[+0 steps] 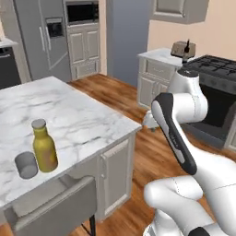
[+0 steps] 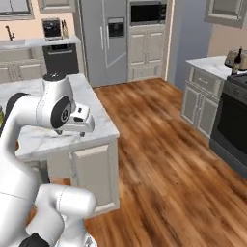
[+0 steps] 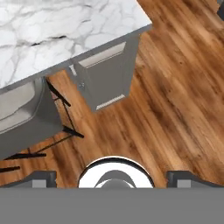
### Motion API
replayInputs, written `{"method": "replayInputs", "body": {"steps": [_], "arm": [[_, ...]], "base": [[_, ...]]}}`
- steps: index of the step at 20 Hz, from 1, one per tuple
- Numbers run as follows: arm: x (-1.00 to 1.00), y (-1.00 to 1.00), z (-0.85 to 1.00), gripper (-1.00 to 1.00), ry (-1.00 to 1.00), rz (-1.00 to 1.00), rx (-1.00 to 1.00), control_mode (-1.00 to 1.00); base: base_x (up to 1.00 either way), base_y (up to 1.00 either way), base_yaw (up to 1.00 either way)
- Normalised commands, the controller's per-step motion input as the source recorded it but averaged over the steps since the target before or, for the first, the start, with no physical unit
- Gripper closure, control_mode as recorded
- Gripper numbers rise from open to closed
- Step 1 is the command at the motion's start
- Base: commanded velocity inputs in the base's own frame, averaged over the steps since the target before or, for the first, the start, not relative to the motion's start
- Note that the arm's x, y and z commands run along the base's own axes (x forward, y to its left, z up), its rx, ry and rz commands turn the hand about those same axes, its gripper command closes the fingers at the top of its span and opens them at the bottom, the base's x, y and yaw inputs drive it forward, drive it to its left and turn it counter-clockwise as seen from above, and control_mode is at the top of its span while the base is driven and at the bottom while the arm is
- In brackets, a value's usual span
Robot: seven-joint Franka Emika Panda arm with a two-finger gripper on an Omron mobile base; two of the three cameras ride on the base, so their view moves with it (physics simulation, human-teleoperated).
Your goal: There is a wine glass and glass cup on the dining counter. Place the wine bottle next to the wine glass and the juice bottle next to the glass cup.
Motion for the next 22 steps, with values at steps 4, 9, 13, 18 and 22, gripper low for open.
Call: {"method": "replayInputs", "body": {"steps": [4, 9, 13, 18, 22], "arm": [[0.0, 0.0, 0.0, -1.0, 0.0, 0.0, 0.0, 1.0], [0.0, 0.0, 0.0, -1.0, 0.0, 0.0, 0.0, 1.0], [0.0, 0.0, 0.0, -1.0, 0.0, 0.0, 0.0, 1.0], [0.0, 0.0, 0.0, -1.0, 0.0, 0.0, 0.0, 1.0], [0.0, 0.0, 0.0, -1.0, 0.0, 0.0, 0.0, 1.0]], "base": [[0.0, -0.1, -0.84], [0.28, -0.13, -0.57], [0.85, -0.06, -0.09], [0.94, -0.13, 0.0], [0.94, -0.17, 0.0]]}}
